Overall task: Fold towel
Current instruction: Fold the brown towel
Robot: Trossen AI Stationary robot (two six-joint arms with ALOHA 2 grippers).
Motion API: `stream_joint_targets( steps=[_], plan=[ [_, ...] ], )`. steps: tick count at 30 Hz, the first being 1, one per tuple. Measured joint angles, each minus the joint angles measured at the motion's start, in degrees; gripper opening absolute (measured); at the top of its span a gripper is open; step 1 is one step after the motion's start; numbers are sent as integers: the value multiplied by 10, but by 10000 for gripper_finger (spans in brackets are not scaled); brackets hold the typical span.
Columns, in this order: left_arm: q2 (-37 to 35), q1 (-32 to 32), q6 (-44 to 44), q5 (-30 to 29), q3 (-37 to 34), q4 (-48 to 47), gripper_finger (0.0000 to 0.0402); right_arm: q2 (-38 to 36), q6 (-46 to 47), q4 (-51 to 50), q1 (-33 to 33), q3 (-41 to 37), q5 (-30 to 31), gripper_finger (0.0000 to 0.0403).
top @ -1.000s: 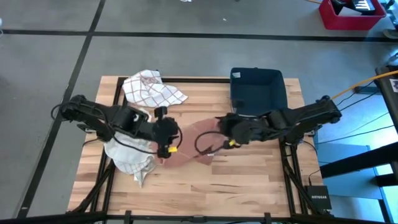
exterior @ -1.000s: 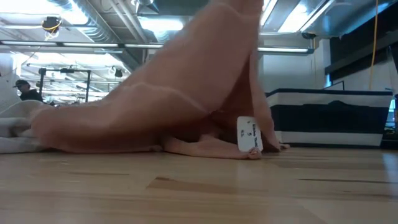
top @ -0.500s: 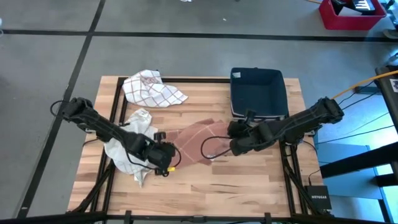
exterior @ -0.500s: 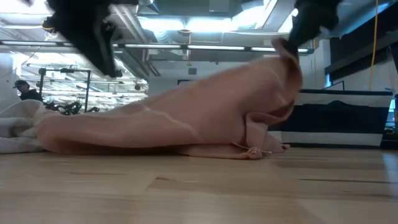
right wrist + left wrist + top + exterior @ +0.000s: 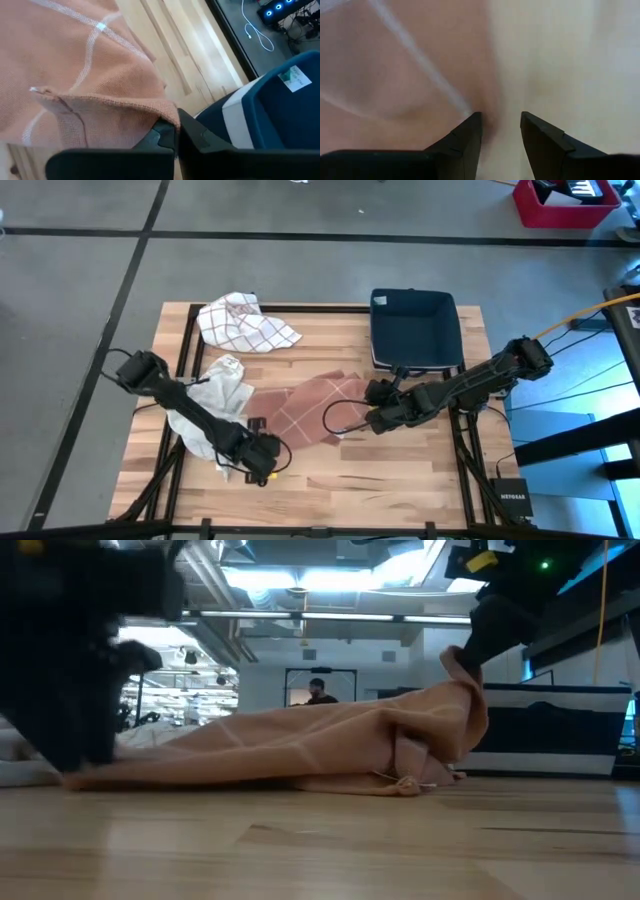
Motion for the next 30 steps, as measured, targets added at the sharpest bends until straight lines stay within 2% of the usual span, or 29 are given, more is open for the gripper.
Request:
stream_joint_targets(
  steps=[2,8,10,12,14,16,17,18,22,24,28,30],
  plan=[
    [19,3,12,-23,0,2,129,0,-1,11,0,0,0,6],
    [49,21,47,-30,3,5,124,0,-15,26,0,0,1,8],
    [49,24,66,-36,1,7,104,0,-17,27,0,0,1,8],
    [49,25,74,-44,0,8,64,0,-17,27,0,0,1,8],
    [53,27,83,-112,-2,2,20,0,-17,27,0,0,1,8],
    [55,26,81,-163,-3,-14,11,0,-17,26,1,0,0,8],
    [53,23,81,-168,-1,-28,12,0,-17,25,1,1,-2,8],
    [47,22,81,-152,6,-43,13,0,-17,24,1,1,-10,8],
    [-7,12,68,0,62,-67,3,0,-30,23,8,1,-39,9],
    [-38,3,62,41,89,-69,5,0,-32,23,11,1,-54,9],
    [-126,-3,67,47,133,-68,2,0,-32,23,23,1,-86,9],
    [-174,6,75,-24,132,-83,3,0,-32,24,23,1,-89,9]
  ],
)
